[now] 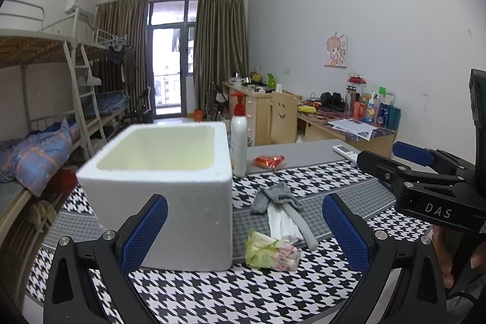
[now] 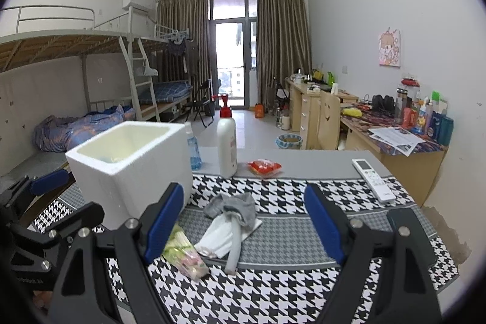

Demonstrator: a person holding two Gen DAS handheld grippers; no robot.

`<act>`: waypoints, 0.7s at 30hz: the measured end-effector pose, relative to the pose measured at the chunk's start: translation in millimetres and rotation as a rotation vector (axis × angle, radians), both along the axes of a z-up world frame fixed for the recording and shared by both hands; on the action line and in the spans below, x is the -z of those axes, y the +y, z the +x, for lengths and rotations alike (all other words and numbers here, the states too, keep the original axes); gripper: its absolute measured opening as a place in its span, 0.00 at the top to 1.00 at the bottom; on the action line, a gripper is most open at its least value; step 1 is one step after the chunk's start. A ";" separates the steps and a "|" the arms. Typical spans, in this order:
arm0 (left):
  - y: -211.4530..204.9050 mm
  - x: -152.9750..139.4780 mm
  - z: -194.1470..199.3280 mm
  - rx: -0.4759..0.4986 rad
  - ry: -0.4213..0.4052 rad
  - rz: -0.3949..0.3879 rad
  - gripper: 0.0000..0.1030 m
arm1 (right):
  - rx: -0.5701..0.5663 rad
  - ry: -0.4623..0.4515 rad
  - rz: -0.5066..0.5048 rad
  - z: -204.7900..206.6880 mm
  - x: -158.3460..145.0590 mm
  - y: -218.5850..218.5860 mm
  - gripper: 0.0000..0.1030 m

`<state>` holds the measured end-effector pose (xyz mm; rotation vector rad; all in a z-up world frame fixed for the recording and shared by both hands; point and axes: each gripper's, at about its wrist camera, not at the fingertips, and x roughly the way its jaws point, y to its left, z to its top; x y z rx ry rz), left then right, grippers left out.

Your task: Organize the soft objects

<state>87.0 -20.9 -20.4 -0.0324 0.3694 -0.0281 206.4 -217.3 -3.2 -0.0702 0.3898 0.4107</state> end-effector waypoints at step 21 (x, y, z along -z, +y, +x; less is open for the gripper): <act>-22.5 44.9 15.1 0.039 0.096 0.011 0.01 | 0.002 0.102 -0.035 22.8 29.3 -6.2 0.18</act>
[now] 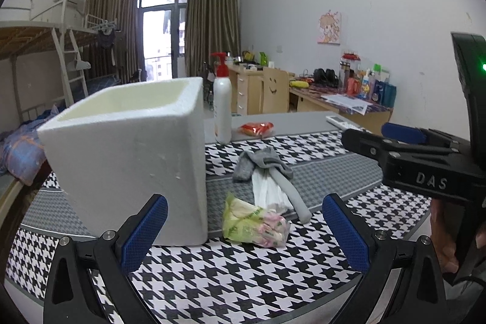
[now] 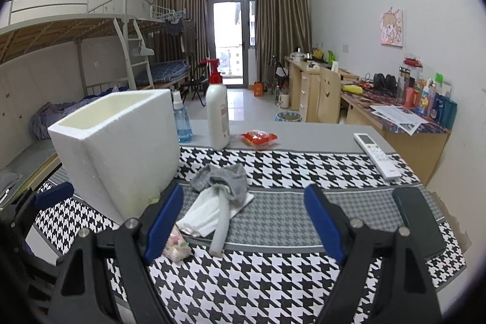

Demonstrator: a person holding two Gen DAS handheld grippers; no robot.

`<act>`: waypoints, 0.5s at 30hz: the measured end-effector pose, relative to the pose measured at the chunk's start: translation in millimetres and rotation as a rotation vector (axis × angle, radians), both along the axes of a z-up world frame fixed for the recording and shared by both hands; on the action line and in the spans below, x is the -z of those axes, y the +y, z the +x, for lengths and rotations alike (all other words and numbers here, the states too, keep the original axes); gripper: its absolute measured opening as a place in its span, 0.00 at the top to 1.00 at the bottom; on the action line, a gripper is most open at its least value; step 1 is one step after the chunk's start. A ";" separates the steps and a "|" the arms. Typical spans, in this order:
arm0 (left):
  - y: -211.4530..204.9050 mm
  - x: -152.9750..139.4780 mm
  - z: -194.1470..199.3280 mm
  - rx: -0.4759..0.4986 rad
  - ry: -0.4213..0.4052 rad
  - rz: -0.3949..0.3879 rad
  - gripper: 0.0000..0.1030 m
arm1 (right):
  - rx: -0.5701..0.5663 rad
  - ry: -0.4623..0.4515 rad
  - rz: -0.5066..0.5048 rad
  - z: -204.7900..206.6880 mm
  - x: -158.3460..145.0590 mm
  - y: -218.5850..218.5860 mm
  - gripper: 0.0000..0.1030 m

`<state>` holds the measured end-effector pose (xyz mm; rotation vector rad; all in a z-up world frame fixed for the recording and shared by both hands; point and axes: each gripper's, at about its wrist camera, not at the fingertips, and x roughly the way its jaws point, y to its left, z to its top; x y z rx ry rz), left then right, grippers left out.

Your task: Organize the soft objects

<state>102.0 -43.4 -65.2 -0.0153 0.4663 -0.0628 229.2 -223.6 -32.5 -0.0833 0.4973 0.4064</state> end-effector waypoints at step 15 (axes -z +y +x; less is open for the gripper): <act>-7.3 24.9 33.2 0.044 0.122 -0.026 0.01 | 0.003 0.052 -0.022 20.6 14.7 0.6 0.18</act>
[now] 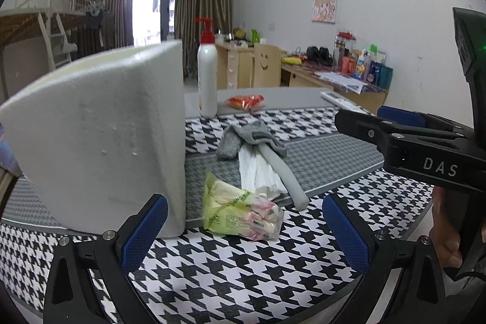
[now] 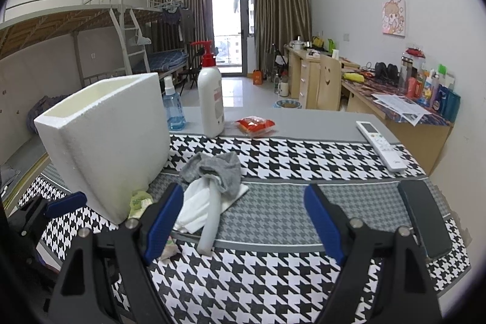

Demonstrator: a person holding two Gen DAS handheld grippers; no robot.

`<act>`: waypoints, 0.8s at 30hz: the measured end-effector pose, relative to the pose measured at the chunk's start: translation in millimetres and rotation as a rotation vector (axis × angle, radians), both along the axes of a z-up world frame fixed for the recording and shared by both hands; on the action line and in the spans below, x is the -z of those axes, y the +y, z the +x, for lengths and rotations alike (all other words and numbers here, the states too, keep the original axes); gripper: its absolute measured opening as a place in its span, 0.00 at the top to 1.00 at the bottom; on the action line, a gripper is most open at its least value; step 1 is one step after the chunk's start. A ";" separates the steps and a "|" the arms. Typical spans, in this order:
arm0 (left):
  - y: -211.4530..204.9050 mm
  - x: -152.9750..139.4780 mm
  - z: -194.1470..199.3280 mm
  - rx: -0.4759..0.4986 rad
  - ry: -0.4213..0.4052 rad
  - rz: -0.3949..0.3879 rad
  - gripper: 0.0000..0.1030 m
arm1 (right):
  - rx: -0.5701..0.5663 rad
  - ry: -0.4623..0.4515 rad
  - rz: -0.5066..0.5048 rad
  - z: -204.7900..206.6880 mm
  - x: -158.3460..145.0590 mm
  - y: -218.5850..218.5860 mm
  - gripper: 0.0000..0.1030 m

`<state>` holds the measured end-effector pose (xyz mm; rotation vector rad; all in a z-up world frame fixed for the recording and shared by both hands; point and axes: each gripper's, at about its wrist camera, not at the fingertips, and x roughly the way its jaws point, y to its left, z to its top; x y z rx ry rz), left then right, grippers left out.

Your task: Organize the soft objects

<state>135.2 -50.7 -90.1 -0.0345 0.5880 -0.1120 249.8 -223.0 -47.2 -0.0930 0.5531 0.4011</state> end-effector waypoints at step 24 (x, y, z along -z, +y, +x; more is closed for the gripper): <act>-14.1 30.6 43.2 -0.048 0.171 0.067 0.07 | -0.101 0.100 -0.028 46.0 15.1 7.3 0.18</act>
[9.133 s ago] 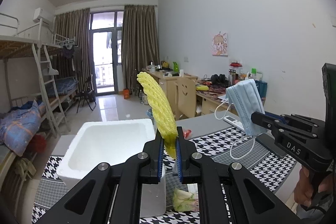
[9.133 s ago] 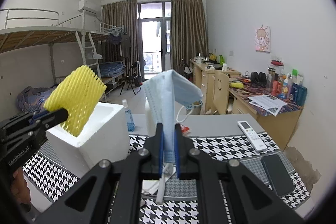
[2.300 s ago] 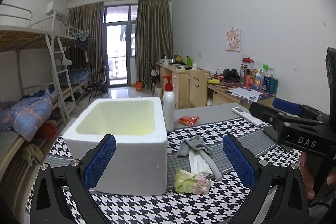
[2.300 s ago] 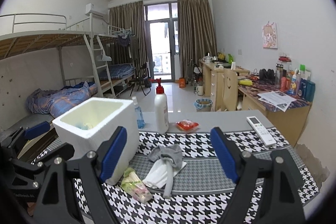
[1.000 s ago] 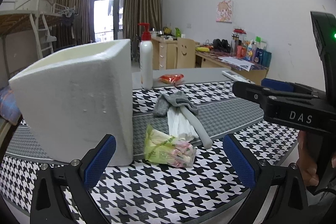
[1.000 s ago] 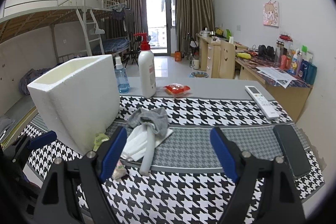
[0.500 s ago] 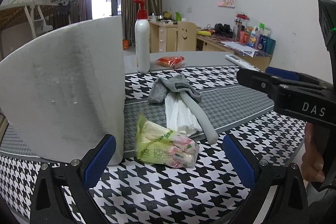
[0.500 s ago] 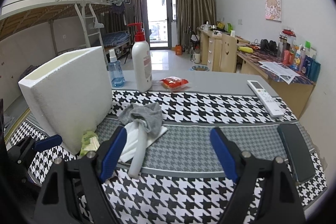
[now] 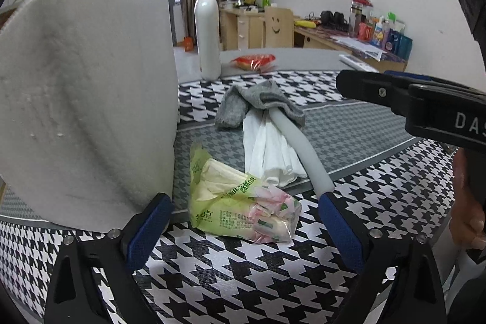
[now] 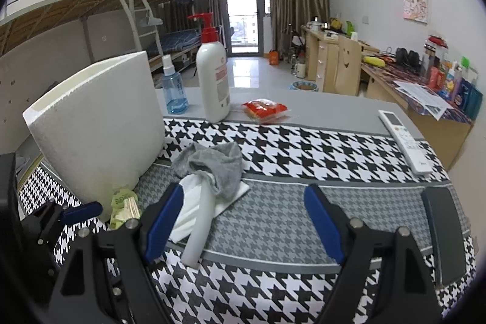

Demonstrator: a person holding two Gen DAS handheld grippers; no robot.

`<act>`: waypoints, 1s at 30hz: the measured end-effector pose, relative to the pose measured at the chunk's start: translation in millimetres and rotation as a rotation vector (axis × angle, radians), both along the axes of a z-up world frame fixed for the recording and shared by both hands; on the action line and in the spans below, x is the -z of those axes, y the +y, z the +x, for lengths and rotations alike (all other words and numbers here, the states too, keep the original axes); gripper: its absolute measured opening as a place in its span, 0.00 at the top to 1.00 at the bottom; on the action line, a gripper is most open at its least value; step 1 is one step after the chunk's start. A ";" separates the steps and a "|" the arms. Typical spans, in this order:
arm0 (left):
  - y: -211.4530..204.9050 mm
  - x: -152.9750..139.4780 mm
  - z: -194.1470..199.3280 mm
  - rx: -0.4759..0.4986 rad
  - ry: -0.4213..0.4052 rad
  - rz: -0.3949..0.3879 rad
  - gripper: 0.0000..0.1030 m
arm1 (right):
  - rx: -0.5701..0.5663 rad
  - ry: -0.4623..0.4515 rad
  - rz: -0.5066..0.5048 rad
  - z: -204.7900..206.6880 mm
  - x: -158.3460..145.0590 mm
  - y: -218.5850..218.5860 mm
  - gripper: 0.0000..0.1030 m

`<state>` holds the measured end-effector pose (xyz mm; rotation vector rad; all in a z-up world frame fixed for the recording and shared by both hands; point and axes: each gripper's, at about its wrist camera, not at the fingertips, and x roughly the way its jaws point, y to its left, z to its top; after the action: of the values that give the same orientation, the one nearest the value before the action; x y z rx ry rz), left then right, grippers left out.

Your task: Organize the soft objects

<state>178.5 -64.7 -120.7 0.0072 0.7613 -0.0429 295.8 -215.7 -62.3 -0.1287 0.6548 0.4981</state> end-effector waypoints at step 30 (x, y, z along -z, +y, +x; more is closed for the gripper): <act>1.5 6.0 3.2 -0.001 0.063 0.015 0.29 | -0.097 0.130 -0.072 -6.7 36.7 16.2 0.26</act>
<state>181.7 -63.3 -126.7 0.0197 0.8247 -0.0362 289.2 -199.5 -98.9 -0.1982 0.7968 0.5798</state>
